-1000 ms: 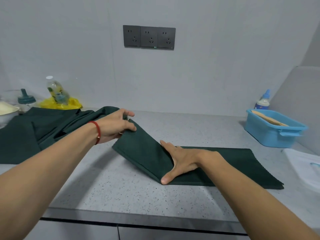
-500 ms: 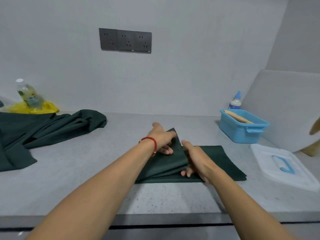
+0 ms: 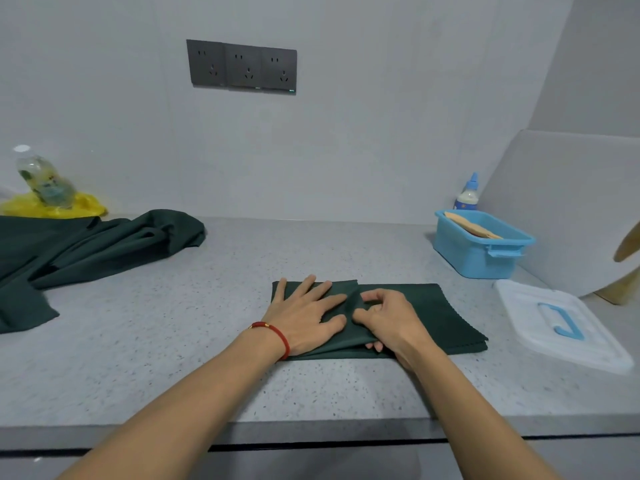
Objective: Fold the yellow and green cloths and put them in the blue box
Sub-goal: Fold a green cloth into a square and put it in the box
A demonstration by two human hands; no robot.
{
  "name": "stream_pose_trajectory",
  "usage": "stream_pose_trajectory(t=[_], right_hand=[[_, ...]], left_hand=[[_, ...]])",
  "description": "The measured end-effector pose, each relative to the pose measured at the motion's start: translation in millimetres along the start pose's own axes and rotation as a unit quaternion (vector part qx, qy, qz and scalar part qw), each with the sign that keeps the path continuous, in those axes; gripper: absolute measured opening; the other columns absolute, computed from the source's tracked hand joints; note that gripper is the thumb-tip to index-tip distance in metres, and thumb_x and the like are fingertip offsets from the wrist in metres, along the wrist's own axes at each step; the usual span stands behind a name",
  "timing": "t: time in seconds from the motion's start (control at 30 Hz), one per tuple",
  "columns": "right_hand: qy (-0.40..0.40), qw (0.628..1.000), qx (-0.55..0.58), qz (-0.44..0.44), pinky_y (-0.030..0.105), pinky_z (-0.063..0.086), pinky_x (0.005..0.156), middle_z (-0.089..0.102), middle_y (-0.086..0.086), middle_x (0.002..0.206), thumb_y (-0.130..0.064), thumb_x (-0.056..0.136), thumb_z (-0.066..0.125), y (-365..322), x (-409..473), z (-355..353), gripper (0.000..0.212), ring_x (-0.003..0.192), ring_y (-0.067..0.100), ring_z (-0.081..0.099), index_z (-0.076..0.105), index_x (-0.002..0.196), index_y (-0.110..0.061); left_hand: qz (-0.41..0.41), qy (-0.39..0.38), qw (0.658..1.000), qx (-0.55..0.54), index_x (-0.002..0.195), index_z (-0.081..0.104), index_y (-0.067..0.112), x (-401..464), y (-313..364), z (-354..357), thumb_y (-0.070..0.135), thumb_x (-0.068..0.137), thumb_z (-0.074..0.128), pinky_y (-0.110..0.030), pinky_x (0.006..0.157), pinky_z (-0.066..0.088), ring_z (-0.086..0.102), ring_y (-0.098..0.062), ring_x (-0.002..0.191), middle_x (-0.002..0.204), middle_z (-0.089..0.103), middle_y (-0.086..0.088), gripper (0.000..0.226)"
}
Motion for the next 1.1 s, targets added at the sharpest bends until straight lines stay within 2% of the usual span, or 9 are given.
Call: stream_pose_trajectory(t=[0.37,0.5,0.6,0.67,0.77,0.83,0.93,1.0,1.1], right_hand=[[0.019,1.000,-0.001,-0.008,0.030,0.055,0.049,0.065,0.003,0.060,-0.008,0.084,0.068,1,0,1,0.047,0.040,0.019,0.057,0.053,0.127,-0.016],[-0.037,0.988,-0.150,0.004,0.025,0.050,0.046,0.071,0.003,0.065,-0.019,0.086,0.070,-9,3,-5,0.047,0.042,0.016,0.060,0.048,0.127,-0.022],[0.041,0.924,-0.377,-0.048,0.037,0.057,0.079,0.070,0.004,0.110,-0.038,0.091,0.066,-24,19,-38,0.038,0.089,0.022,0.069,0.055,0.125,-0.027],[0.096,0.891,-0.436,-0.078,0.043,0.051,0.094,0.061,0.005,0.133,-0.037,0.098,0.056,-25,31,-62,0.038,0.117,0.026,0.057,0.055,0.135,-0.025],[0.047,0.862,-0.503,-0.031,0.049,0.041,0.110,0.042,0.008,0.156,-0.030,0.105,0.045,-3,54,-88,0.047,0.139,0.030,0.041,0.041,0.152,-0.023],[0.006,0.868,-0.496,0.003,0.049,0.040,0.111,0.045,0.010,0.151,-0.031,0.105,0.047,12,62,-97,0.044,0.134,0.031,0.047,0.045,0.148,-0.021],[0.024,0.902,-0.430,-0.015,0.049,0.048,0.101,0.058,0.008,0.123,-0.033,0.099,0.062,13,69,-105,0.021,0.110,0.026,0.057,0.059,0.114,-0.019],[0.042,0.918,-0.394,-0.032,0.046,0.051,0.095,0.065,0.004,0.106,-0.030,0.093,0.069,7,70,-109,0.014,0.100,0.024,0.060,0.060,0.096,-0.021],[0.084,0.950,-0.296,-0.056,0.037,0.050,0.087,0.069,0.005,0.099,-0.029,0.088,0.075,-2,71,-119,0.017,0.097,0.024,0.062,0.063,0.093,-0.019]], left_hand=[[-0.010,-0.037,0.999,0.016,0.154,0.001,0.055,4,0,15,0.087,0.074,0.002,-0.066,0.117,-0.015,-0.012,-0.018,0.156,0.169,-0.003,0.015,0.086],[-0.005,-0.057,0.998,0.033,0.150,-0.006,0.063,4,3,17,0.096,0.068,0.002,-0.075,0.110,-0.016,-0.014,-0.024,0.155,0.169,-0.009,0.014,0.088],[0.002,-0.070,0.997,0.041,0.144,-0.010,0.069,4,6,16,0.101,0.065,0.006,-0.080,0.104,-0.015,-0.015,-0.028,0.155,0.168,-0.012,0.016,0.087],[0.004,-0.092,0.995,0.040,0.143,-0.010,0.071,5,7,15,0.103,0.064,0.011,-0.082,0.103,-0.014,-0.015,-0.031,0.154,0.167,-0.013,0.019,0.088],[0.010,-0.130,0.991,0.035,0.144,-0.007,0.069,8,10,10,0.105,0.062,0.021,-0.086,0.100,-0.009,-0.014,-0.036,0.154,0.165,-0.014,0.025,0.094],[0.011,-0.159,0.987,0.038,0.143,-0.005,0.068,10,13,6,0.107,0.056,0.027,-0.086,0.100,-0.005,-0.012,-0.038,0.154,0.163,-0.014,0.029,0.100],[0.007,-0.196,0.979,0.052,0.143,-0.003,0.065,15,15,-2,0.109,0.049,0.031,-0.084,0.102,0.007,-0.009,-0.035,0.154,0.162,-0.012,0.033,0.109],[0.031,-0.190,0.978,0.084,0.148,0.002,0.056,20,21,-7,0.108,0.050,0.031,-0.082,0.104,-0.001,-0.012,-0.028,0.154,0.164,-0.006,0.028,0.114],[0.069,-0.179,0.978,0.085,0.154,0.014,0.037,25,29,-7,0.102,0.055,0.036,-0.074,0.111,-0.015,-0.013,-0.013,0.154,0.167,0.007,0.018,0.120]])
Point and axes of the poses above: each hand's wrist, its own x-axis towards the middle knuckle, its own z-axis out of the palm, y = z × x, the point moved 6 cm from there along x, towards the middle knuckle
